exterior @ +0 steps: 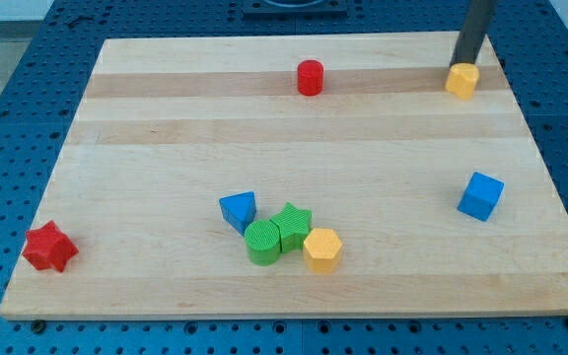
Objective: Move the yellow heart towards the center
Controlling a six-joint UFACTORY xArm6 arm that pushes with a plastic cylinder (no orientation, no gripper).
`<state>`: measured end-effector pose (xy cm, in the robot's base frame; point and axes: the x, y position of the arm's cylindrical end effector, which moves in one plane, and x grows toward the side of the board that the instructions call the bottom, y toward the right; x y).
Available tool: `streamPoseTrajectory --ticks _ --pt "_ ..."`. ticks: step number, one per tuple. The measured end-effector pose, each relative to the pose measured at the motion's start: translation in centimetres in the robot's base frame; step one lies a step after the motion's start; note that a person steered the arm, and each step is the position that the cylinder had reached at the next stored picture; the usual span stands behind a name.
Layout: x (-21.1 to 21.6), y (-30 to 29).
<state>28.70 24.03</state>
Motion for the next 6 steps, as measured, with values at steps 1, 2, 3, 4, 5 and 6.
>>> streamPoseTrajectory --ticks 1,2,3,4,5,6 --pt "1.8 1.8" --pt "2.7 0.0" --pt "3.9 -3.2" --pt "4.6 -2.8" --pt "4.5 -0.5" --pt "7.0 -2.0"
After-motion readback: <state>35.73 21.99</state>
